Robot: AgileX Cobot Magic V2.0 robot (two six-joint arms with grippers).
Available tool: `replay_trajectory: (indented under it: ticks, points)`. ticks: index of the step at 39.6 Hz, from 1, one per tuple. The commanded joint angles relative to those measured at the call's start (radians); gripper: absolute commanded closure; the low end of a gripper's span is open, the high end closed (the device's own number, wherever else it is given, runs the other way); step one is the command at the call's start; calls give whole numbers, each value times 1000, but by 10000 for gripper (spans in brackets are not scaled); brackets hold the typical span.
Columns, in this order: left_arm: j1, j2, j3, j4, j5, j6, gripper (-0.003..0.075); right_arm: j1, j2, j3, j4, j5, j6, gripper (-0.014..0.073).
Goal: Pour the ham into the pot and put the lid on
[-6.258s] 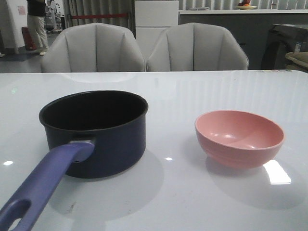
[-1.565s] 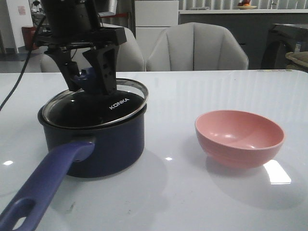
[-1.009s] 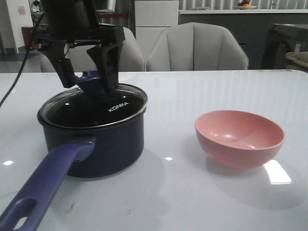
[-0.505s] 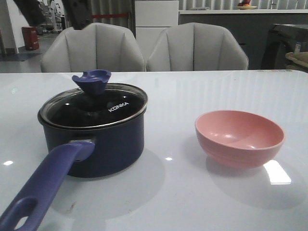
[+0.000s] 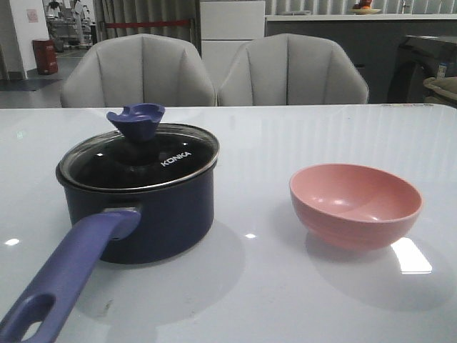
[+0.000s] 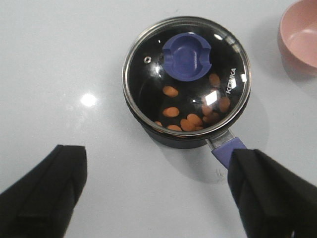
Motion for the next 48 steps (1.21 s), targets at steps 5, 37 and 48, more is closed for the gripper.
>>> replay_trajectory:
  ticks: [5, 37, 48]
  points:
    - [-5, -230, 164, 6, -209, -5, 112, 0, 6, -27, 4, -84, -4, 451]
    - [-5, -960, 670, 4, -492, -5, 457, 0, 6, -27, 4, -84, -4, 451]
    - [-5, -960, 674, -3, -494, -5, 607, 0, 6, -27, 4, -84, -4, 451]
